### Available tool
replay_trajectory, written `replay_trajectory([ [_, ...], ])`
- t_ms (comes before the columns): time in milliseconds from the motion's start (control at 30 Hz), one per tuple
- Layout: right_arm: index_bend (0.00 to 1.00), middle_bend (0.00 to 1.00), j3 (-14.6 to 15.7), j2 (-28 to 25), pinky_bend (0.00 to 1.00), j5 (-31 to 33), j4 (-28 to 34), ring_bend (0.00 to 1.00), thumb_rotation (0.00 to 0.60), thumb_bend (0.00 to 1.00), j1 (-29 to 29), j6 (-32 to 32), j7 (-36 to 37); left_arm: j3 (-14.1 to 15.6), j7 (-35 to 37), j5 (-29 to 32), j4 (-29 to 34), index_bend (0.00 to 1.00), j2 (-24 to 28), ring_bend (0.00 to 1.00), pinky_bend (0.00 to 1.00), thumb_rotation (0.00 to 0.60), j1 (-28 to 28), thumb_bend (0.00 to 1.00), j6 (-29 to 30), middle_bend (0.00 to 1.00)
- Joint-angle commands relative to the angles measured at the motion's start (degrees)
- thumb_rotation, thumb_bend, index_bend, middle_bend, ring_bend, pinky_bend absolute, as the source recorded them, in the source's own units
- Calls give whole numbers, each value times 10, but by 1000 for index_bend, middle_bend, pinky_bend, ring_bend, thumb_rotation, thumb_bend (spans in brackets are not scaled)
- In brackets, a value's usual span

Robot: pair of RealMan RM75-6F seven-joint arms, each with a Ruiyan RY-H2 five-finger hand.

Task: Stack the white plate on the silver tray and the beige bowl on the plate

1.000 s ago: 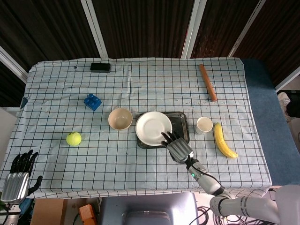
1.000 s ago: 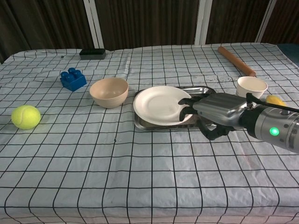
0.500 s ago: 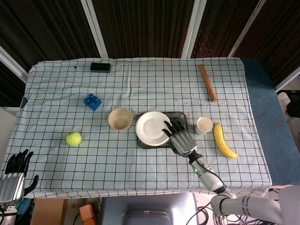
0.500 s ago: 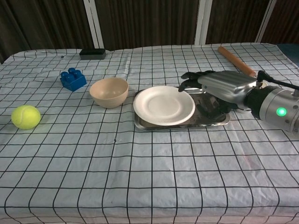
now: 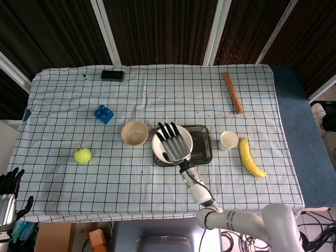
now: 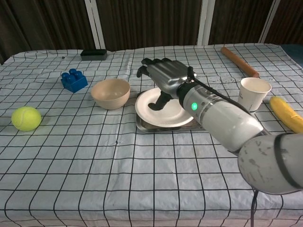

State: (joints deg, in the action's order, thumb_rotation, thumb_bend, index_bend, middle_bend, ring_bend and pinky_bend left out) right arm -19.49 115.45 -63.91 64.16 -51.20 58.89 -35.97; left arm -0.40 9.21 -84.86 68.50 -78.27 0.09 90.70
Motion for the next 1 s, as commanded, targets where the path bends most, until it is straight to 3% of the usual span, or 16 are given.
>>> replay_trajectory([
  [33,207,0,-38,59,0,21,-70,0,600,214,-56,-18,-15,-5,12,7,-6,0,3,0,0,600,4,384,-1,0],
  [200,247,0,-64,117,0,40,-163,0,600,219,-114,-47,-25,-11,27,12,-14,0,3,0,0,600,9,384,0,0],
  [333,305,0,-72,146,0,48,-221,0,600,284,-147,-66,-11,-14,36,13,-19,0,4,0,0,600,12,385,1,0],
  [467,386,0,-57,146,0,77,-238,0,600,402,-170,-75,8,-15,43,14,-23,0,4,0,0,600,16,384,3,0],
  [733,516,0,-12,146,0,136,-260,0,600,408,-195,-70,6,-17,49,13,-28,0,3,0,0,600,19,382,3,0],
  [1000,615,0,21,146,0,152,-264,0,600,408,-204,-42,9,-20,49,12,-28,0,2,0,0,600,22,382,3,0],
])
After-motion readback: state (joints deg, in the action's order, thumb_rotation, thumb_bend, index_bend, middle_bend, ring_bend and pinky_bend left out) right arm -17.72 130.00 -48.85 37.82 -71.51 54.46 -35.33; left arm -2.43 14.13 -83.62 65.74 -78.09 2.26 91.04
